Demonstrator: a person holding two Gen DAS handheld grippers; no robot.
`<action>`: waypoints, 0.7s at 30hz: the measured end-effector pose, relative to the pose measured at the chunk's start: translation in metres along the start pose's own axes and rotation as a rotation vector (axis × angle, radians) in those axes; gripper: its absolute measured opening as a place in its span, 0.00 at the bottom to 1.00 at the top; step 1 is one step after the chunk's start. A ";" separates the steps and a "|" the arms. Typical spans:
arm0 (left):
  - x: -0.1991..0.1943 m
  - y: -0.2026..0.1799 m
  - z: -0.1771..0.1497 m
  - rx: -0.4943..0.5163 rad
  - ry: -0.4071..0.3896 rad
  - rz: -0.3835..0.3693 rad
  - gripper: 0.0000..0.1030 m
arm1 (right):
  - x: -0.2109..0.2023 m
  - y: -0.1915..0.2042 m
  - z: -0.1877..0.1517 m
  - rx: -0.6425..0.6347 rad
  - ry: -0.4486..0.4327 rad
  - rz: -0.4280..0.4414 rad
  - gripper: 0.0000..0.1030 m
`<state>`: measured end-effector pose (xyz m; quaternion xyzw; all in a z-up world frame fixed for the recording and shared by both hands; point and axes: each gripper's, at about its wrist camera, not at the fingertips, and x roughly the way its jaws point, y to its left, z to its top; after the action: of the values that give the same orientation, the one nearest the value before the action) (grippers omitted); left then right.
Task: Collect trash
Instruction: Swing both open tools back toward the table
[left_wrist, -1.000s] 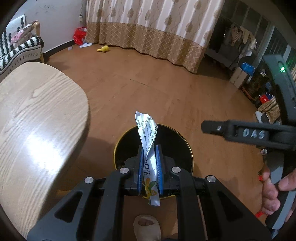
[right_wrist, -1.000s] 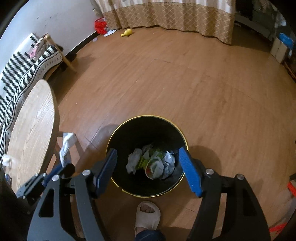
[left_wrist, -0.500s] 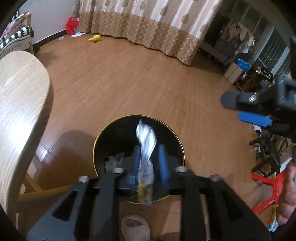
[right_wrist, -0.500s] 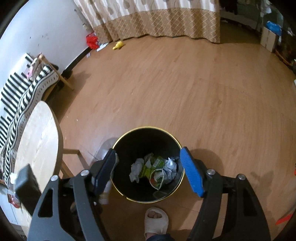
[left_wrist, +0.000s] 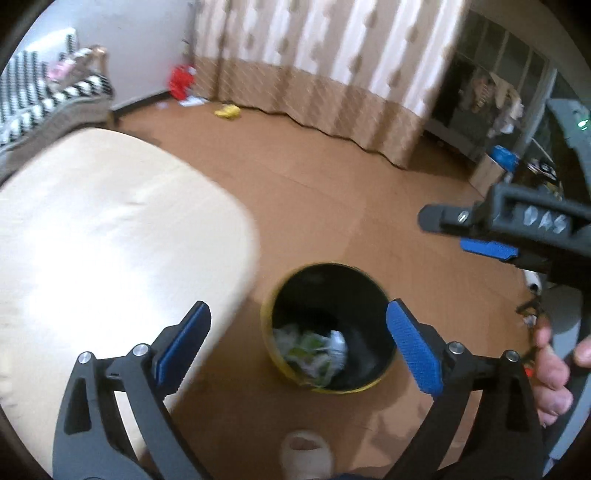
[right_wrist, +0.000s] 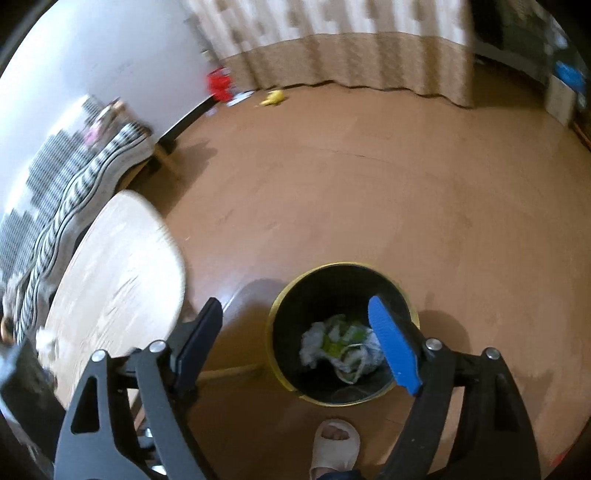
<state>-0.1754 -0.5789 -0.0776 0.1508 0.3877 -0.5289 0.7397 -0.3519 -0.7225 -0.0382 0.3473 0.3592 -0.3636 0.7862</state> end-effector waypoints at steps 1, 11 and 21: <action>-0.010 0.010 -0.002 -0.007 -0.009 0.023 0.92 | 0.002 0.013 -0.002 -0.026 0.007 0.010 0.80; -0.145 0.179 -0.055 -0.176 -0.059 0.384 0.93 | 0.019 0.216 -0.048 -0.309 0.057 0.157 0.84; -0.268 0.341 -0.124 -0.365 -0.150 0.670 0.93 | 0.038 0.417 -0.140 -0.633 0.127 0.304 0.84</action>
<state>0.0423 -0.1872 -0.0258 0.0958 0.3494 -0.1900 0.9125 -0.0349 -0.4150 -0.0202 0.1578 0.4464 -0.0906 0.8761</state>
